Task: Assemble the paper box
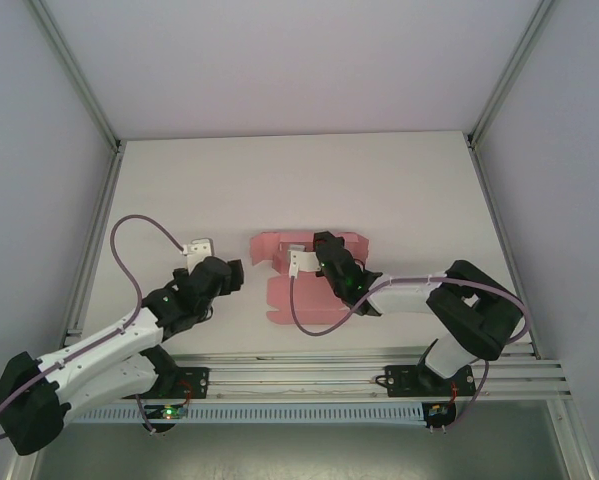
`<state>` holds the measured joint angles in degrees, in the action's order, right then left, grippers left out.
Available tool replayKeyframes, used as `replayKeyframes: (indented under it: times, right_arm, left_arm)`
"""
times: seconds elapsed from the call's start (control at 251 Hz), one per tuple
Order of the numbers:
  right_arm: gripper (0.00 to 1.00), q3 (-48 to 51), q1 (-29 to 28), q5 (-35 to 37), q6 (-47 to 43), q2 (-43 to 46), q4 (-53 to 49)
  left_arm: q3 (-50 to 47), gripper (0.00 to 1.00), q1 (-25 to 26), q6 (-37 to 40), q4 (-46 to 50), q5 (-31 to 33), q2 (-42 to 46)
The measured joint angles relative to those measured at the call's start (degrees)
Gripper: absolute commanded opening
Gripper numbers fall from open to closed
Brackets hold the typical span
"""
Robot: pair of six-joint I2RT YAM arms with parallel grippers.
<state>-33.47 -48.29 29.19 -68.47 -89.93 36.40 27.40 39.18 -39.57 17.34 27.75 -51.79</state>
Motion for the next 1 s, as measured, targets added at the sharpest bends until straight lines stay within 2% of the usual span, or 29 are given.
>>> replayKeyframes:
  times: [0.315, 0.539, 0.818, 1.002]
  right_arm:
    - [0.01, 1.03, 0.02, -0.35, -1.40, 2.08, 5.42]
    - [0.01, 3.26, 0.00, -0.26, -1.18, 0.24, 8.96]
    - [0.01, 4.17, 0.02, -0.37, -0.63, -0.24, 9.79]
    - [0.01, 5.03, -0.35, -0.13, -0.81, -1.66, 11.98]
  left_arm:
    - [1.88, 1.00, -7.13, -0.13, -0.26, -4.63, -3.69]
    - [3.28, 1.00, -12.04, 0.72, -4.28, -8.92, -7.21]
    - [6.64, 1.00, -20.22, 2.73, -9.35, -15.34, -16.44]
    - [12.24, 1.00, -22.49, 3.82, -12.66, -21.29, -26.34]
